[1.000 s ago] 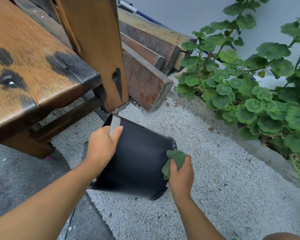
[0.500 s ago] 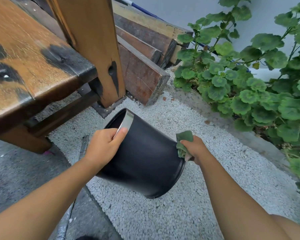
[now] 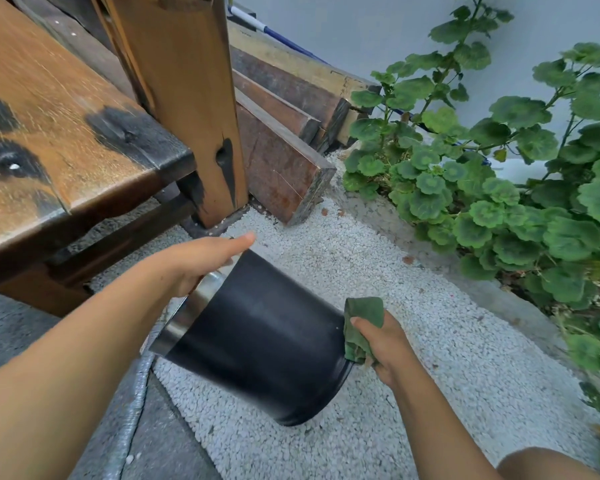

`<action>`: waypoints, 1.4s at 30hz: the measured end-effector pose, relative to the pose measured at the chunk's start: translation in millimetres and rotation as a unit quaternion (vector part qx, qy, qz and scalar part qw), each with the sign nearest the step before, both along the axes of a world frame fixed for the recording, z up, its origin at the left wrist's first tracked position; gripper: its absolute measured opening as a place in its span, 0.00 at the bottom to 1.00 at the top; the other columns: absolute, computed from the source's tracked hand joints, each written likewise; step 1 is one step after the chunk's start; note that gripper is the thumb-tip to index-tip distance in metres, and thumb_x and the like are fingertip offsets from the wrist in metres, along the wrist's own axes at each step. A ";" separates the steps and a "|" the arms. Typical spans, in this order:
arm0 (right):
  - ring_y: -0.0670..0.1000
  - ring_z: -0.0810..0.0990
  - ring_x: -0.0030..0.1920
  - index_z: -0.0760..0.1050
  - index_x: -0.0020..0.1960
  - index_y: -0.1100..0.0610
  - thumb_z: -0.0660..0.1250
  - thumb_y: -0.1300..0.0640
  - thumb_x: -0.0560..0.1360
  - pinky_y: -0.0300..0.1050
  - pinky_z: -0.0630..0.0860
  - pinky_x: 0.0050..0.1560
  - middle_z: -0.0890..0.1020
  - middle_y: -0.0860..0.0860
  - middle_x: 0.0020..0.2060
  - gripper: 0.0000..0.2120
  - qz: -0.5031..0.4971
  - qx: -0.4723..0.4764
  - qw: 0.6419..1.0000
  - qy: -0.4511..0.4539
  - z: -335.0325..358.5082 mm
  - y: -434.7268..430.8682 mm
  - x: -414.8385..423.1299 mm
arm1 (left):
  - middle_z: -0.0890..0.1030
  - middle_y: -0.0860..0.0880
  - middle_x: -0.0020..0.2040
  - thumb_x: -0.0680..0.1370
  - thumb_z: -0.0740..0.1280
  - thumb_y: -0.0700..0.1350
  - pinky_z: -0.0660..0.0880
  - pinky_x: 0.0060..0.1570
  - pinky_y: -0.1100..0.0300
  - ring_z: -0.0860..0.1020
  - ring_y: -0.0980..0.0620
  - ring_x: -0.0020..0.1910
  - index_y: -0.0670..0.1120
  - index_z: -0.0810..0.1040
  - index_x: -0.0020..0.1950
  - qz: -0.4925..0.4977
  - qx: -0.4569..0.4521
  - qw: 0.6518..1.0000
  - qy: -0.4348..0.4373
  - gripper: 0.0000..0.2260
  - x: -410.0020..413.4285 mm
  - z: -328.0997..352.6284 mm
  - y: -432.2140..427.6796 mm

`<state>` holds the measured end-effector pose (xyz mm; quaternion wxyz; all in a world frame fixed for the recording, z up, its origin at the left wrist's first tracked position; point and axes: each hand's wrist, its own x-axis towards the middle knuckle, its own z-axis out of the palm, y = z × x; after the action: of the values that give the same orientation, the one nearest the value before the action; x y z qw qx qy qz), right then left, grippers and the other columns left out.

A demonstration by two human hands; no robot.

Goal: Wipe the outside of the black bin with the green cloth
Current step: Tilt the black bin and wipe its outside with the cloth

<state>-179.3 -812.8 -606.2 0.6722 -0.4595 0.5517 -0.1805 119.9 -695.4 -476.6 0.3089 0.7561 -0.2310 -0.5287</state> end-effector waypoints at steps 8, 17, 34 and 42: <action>0.42 0.86 0.45 0.77 0.54 0.44 0.72 0.61 0.77 0.35 0.81 0.36 0.87 0.42 0.45 0.13 -0.091 -0.156 0.983 -0.033 15.7 17.4 13.5 | 0.72 0.51 0.73 0.70 0.67 0.68 0.62 0.65 0.53 0.66 0.49 0.73 0.47 0.78 0.67 0.090 -0.126 0.986 -0.057 0.34 5.6 23.0 -7.3; 0.46 0.85 0.47 0.74 0.55 0.46 0.71 0.62 0.78 0.40 0.82 0.40 0.84 0.49 0.49 0.13 -0.056 -0.192 0.979 0.026 -2.6 33.9 1.7 | 0.78 0.43 0.66 0.70 0.65 0.72 0.76 0.60 0.39 0.79 0.38 0.61 0.43 0.76 0.67 0.058 0.073 0.995 -0.020 0.38 -3.0 -23.4 19.6; 0.50 0.86 0.42 0.75 0.49 0.37 0.71 0.62 0.77 0.57 0.85 0.40 0.85 0.43 0.42 0.18 -0.059 -0.130 0.988 0.054 -17.1 100.1 -16.5 | 0.76 0.43 0.37 0.80 0.64 0.58 0.68 0.35 0.53 0.76 0.43 0.40 0.40 0.72 0.39 0.065 0.017 0.932 -0.356 0.22 -25.2 -34.1 -19.9; 0.41 0.82 0.38 0.72 0.50 0.47 0.71 0.58 0.79 0.29 0.73 0.27 0.82 0.46 0.44 0.09 -0.101 -0.174 0.971 0.128 -9.9 49.7 -1.1 | 0.72 0.45 0.30 0.80 0.63 0.59 0.62 0.27 0.54 0.68 0.50 0.28 0.43 0.66 0.34 0.013 -0.011 0.892 -0.451 0.24 -33.8 -45.8 -8.7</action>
<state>-180.4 -763.1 -616.0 0.4845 -0.5302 0.6368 -0.2804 86.0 -704.2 -522.4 0.1866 0.9129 -0.3413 -0.1242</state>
